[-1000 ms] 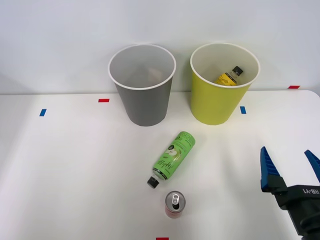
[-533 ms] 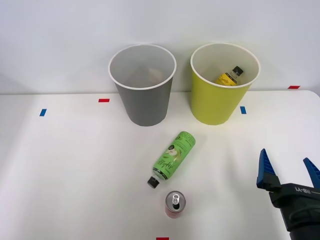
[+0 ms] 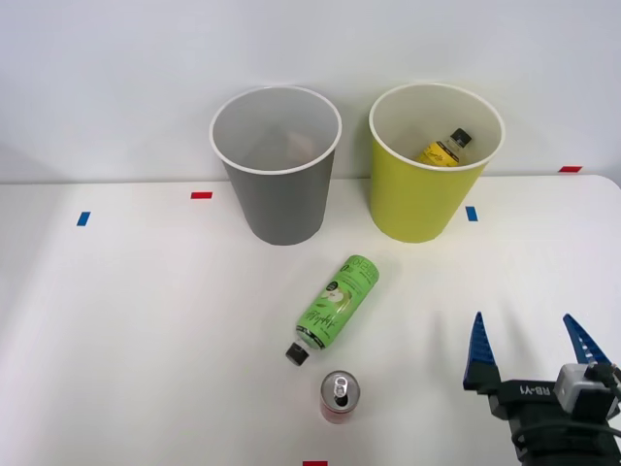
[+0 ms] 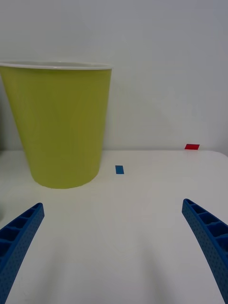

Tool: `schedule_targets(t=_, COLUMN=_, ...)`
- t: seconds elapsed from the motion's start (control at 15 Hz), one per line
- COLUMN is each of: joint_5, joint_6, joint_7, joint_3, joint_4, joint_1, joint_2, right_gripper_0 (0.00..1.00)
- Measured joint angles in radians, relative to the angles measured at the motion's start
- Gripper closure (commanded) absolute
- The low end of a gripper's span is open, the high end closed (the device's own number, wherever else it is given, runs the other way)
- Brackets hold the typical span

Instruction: Put cans in the gray bin, plastic bottles in the light green bin

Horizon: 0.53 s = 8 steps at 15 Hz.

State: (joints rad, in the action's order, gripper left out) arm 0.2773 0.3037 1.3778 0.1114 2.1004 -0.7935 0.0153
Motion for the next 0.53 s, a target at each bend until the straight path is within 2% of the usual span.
schedule_targets(t=0.13, joint_5=-0.042, joint_6=0.055, joint_7=0.072, joint_3=0.033, joint_4=-0.002, joint_1=-0.062, joint_2=-0.028, right_gripper_0=0.00)
schedule_targets(t=0.33, joint_5=-0.100, joint_6=0.139, joint_7=0.073, joint_3=0.070, joint_4=-0.002, joint_1=-0.136, joint_2=-0.072, right_gripper_0=0.00)
schedule_targets(t=0.53, joint_5=-0.123, joint_6=0.230, joint_7=0.069, joint_3=0.079, joint_4=-0.042, joint_1=-0.175, joint_2=-0.078, right_gripper_0=0.00)
